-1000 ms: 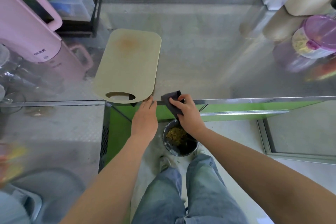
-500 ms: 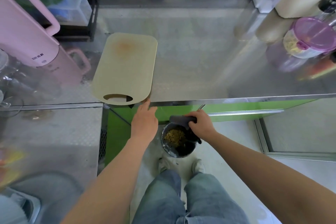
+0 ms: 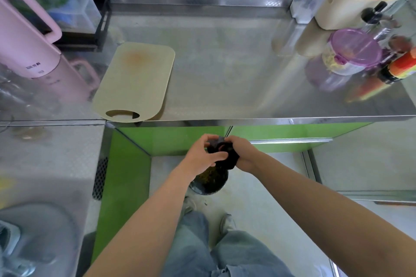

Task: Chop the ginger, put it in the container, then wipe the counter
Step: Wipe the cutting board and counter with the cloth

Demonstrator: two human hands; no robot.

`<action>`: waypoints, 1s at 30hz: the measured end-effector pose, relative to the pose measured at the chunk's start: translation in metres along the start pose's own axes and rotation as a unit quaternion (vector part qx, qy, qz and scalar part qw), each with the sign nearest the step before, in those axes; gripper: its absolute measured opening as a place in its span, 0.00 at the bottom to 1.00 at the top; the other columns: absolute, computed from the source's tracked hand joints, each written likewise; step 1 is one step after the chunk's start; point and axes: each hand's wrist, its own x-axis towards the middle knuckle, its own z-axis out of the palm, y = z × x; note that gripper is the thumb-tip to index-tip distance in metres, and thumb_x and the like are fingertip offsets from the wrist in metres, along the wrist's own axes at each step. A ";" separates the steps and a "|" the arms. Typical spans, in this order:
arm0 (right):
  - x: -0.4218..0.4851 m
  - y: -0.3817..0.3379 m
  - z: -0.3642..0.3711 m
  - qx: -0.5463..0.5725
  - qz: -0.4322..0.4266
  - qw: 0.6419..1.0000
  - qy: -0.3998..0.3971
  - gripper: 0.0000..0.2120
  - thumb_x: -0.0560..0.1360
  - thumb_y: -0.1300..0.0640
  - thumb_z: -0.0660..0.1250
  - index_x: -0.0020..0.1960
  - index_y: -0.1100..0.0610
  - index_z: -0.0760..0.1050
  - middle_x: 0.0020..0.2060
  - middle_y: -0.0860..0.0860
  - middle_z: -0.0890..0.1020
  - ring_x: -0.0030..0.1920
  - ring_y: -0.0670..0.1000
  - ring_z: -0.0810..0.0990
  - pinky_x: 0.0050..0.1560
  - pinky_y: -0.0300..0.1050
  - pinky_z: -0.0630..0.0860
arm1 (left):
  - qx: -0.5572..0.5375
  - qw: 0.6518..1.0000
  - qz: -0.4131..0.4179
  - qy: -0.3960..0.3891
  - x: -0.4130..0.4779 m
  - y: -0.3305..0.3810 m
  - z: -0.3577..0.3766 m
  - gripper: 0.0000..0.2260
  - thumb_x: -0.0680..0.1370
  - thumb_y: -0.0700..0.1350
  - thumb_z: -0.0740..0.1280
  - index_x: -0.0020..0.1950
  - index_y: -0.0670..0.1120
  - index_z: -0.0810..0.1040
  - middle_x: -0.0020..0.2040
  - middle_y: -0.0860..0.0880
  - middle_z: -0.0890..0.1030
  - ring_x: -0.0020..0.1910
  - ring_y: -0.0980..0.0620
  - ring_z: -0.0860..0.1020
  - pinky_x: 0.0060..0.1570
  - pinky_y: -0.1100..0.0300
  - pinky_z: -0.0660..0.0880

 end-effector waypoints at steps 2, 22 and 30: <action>-0.006 0.002 -0.013 0.029 0.010 0.999 -0.021 0.20 0.73 0.61 0.54 0.62 0.65 0.71 0.51 0.62 0.76 0.46 0.59 0.76 0.45 0.51 0.77 | 0.027 0.999 0.015 0.011 -0.002 -0.004 0.016 0.13 0.73 0.40 0.73 0.54 0.50 0.76 0.51 0.50 0.79 0.50 0.48 0.81 0.43 0.57 0.81; -0.047 -0.035 -0.082 -0.603 -0.297 0.740 0.010 0.09 0.75 0.58 0.65 0.40 0.61 0.80 0.32 0.54 0.77 0.37 0.53 0.74 0.32 0.41 0.66 | 0.401 0.880 0.072 0.244 -0.016 0.006 0.035 0.13 0.76 0.37 0.63 0.57 0.49 0.80 0.58 0.48 0.81 0.59 0.49 0.76 0.62 0.53 0.71; -0.054 -0.049 -0.076 -0.605 -0.297 0.738 0.034 0.22 0.78 0.52 0.63 0.28 0.57 0.64 0.24 0.53 0.68 0.27 0.50 0.67 0.27 0.41 0.61 | 0.389 0.901 0.056 0.185 -0.018 0.014 0.050 0.12 0.79 0.41 0.60 0.59 0.49 0.78 0.59 0.50 0.80 0.57 0.50 0.78 0.57 0.55 0.74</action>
